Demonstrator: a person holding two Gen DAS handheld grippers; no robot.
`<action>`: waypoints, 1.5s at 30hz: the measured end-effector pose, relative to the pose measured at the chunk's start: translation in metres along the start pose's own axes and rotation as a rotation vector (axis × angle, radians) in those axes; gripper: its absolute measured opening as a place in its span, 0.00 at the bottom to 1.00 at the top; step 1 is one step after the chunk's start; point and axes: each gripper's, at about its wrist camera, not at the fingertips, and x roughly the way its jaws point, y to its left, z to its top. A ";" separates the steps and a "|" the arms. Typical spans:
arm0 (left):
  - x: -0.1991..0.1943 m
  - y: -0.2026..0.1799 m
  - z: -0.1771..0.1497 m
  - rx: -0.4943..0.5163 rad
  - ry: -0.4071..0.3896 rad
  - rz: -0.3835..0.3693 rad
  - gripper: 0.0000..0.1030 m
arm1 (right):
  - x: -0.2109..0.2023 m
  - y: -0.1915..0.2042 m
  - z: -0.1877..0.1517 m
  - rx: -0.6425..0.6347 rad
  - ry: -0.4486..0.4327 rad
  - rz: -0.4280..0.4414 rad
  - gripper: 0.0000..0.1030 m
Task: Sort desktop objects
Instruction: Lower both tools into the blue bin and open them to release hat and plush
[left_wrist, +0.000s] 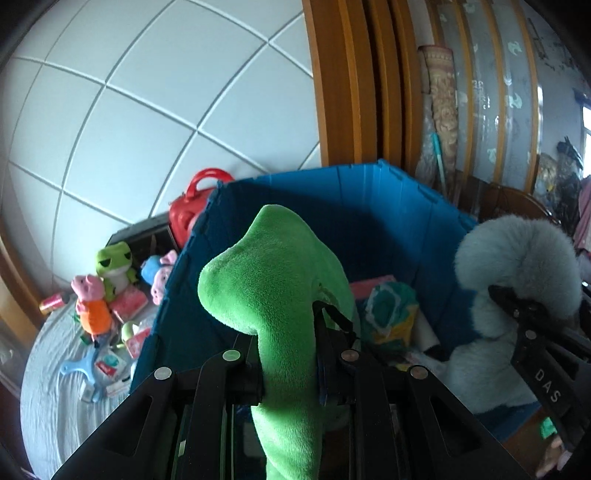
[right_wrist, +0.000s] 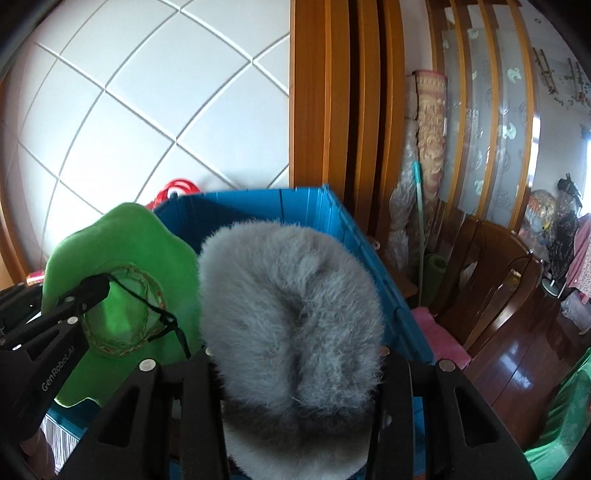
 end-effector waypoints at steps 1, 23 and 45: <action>0.004 0.000 -0.003 0.003 0.008 0.013 0.19 | 0.005 0.002 -0.005 -0.006 0.010 0.003 0.37; 0.025 -0.007 0.001 0.025 -0.029 0.007 0.80 | 0.061 -0.017 0.004 0.005 0.014 0.060 0.38; 0.000 0.008 -0.015 -0.038 -0.091 0.086 0.81 | 0.054 -0.023 0.003 0.052 -0.043 0.089 0.81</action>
